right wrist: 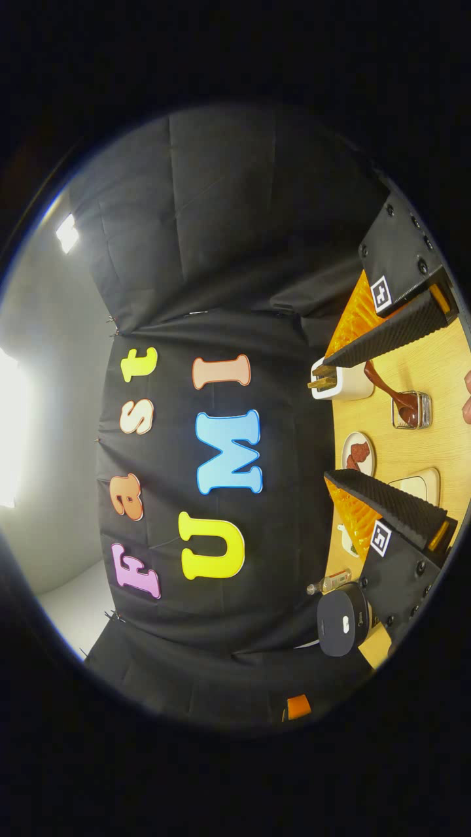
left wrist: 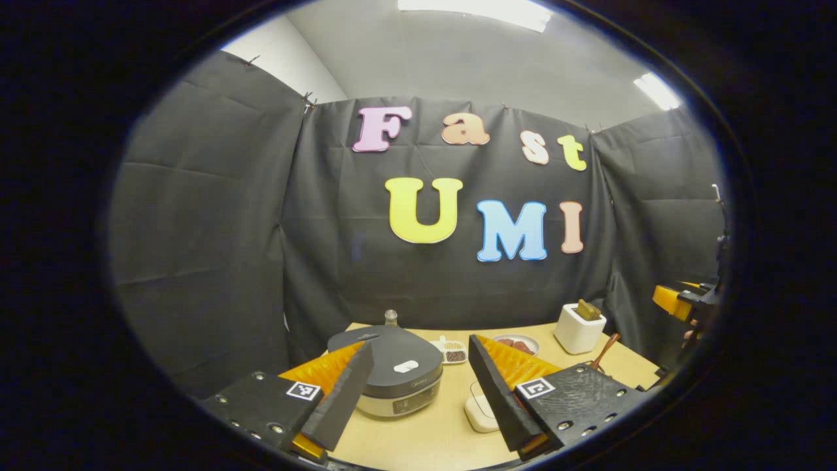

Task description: Close the left gripper, press the button to open the rice cooker; take a wooden spoon from the chopstick holder with the right hand, scoop a spoonful of rice and pour it into the rice cooker, then put the wooden spoon back into the chopstick holder.

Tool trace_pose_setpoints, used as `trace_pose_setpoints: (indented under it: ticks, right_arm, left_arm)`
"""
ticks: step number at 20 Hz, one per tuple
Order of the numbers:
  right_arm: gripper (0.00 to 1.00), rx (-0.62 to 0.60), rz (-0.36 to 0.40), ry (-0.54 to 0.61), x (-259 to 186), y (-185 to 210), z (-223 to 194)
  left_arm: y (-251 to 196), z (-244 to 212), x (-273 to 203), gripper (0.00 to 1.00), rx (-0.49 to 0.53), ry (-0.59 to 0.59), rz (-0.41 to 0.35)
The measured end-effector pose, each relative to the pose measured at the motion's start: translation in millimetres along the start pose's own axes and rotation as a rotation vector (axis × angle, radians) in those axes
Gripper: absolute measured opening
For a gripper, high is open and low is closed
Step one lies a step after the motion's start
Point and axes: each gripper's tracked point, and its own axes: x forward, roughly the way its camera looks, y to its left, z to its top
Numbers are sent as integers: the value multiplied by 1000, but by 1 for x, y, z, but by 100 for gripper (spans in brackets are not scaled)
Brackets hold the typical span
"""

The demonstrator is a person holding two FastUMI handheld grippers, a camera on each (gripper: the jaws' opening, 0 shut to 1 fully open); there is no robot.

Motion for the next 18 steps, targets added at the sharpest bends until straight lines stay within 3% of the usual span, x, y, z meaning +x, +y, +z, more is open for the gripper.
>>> trace_pose_setpoints:
  ticks: [4,8,9,11,14,15,17,18]
  right_arm:
    - [97,8,-23,12,-3,-5,0]
    - [99,-24,-54,10,-11,-17,0]
    - [97,-32,-66,11,-14,-22,0]
    - [99,-32,-94,25,-20,-32,-2]
    - [97,-20,-124,24,-27,-41,2]
    - [97,-21,-134,25,-29,-44,1]
    - [96,-22,-144,28,-31,-46,1]
    - [99,-20,-147,28,-31,-45,1]
  left_arm:
    - [-3,-11,7,93,-20,37,-25]
    - [-10,-20,14,77,-45,61,-75]
    - [-11,-23,17,61,-48,75,-92]
    - [-14,-26,21,59,-55,95,-117]
    - [-16,-24,27,28,-89,78,-130]
    - [-15,-26,29,11,-90,84,-126]
    - [-14,-31,32,0,-90,112,-142]
    - [-13,-33,33,1,-87,127,-150]
